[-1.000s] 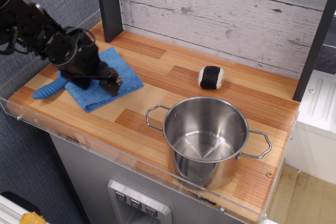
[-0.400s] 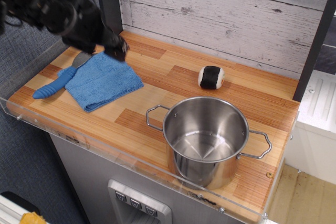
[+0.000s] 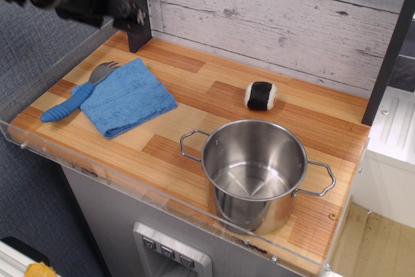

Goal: Move the blue cloth with the blue utensil on it to the left center of the table.

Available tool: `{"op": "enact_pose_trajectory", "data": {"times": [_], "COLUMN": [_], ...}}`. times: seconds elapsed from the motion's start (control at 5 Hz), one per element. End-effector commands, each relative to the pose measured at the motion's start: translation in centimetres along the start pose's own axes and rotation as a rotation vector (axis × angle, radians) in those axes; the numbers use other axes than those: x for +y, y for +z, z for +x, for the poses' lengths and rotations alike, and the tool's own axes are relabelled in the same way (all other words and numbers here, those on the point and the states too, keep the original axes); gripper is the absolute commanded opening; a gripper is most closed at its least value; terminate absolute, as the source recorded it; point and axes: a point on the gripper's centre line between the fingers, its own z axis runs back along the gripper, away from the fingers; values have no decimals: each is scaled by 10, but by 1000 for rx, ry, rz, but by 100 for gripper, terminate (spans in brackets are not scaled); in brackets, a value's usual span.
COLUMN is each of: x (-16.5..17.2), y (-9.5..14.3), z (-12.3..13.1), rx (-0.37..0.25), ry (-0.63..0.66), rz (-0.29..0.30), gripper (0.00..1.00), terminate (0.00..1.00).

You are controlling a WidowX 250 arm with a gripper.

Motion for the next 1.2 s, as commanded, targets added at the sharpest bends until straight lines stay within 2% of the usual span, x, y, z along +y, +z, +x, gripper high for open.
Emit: {"op": "enact_pose_trajectory", "data": {"times": [0.0,1.0], "x": [5,5], "y": [23,23], "z": [8,7], "rx": [-73,-88], "ry": [-18,-23], "rz": [16,22], "gripper": [100,100], "terminate": [0,0]}}
